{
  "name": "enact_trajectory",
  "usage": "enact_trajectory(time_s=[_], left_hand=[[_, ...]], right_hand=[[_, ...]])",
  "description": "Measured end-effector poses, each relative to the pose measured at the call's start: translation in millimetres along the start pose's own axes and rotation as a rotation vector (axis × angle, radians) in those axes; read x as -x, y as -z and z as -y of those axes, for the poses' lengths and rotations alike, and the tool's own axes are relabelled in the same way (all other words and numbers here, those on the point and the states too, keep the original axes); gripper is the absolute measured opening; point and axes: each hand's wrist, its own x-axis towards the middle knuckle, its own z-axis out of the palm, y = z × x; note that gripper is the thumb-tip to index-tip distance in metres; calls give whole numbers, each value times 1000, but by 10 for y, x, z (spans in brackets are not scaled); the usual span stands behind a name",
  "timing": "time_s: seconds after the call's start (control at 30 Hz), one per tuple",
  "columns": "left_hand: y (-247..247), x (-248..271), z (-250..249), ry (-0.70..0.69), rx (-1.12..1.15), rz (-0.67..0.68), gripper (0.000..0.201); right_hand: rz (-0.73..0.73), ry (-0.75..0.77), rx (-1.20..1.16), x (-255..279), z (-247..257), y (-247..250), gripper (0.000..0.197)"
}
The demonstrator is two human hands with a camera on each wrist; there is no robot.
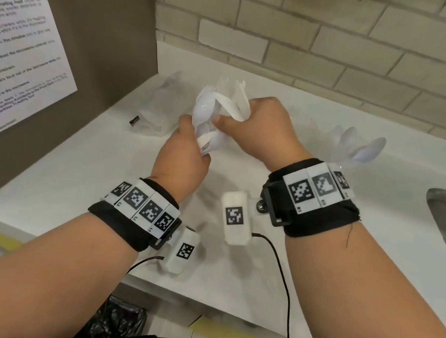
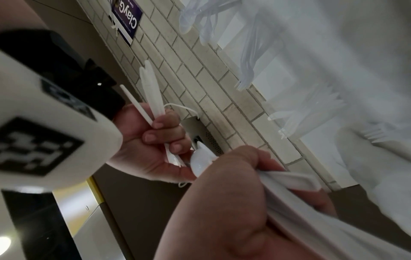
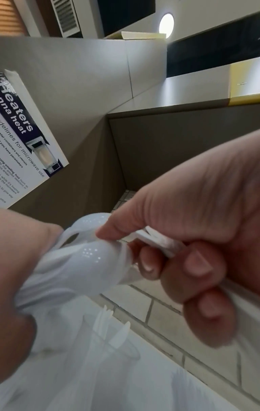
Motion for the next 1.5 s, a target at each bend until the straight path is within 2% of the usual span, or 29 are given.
enact_trajectory(time_s=[0.07, 0.23, 0.43, 0.57, 0.63, 0.7, 0.77, 0.83, 0.9, 0.97, 1.03, 1.23, 1.37, 1.5], left_hand=[[-12, -7, -6, -16, 8, -15, 46], [-33, 18, -59, -25, -8, -30, 47], [-50, 53, 11, -20, -12, 1, 46], [-73, 67, 60, 24, 38, 26, 44], [-76, 51, 64, 48, 34, 33, 45], [-73, 23, 56, 69, 20, 37, 45], [-71, -7, 38, 79, 8, 38, 45], [-73, -35, 20, 82, 10, 36, 44], [-81, -56, 7, 76, 19, 33, 46], [-87, -66, -6, 58, 38, 23, 48], [-84, -63, -22, 52, 66, -1, 48], [-71, -27, -12, 65, 91, -45, 47], [-96, -25, 16, 47, 70, -41, 45], [-114, -32, 27, 25, 75, -57, 45]], right_hand=[[-1, -41, -21, -13, 10, -52, 34], [-83, -105, -169, -39, 32, -131, 19], [-399, -88, -359, -50, 32, -21, 24], [-711, 46, -487, -98, 94, 178, 18], [-780, 138, -644, -93, 117, 256, 6], [-741, 166, -682, -72, 123, 234, 9], [-628, 155, -578, -30, 123, 124, 11], [-438, 143, -389, 2, 99, -23, 14], [-204, 118, -266, 58, 56, -160, 30], [-79, 139, -99, 100, -2, -246, 40], [-53, 160, 24, 110, -33, -258, 33], [9, 141, 95, 94, -43, -190, 31], [37, 71, -39, 60, -50, -229, 12], [10, -17, -251, 52, -46, -278, 5]])
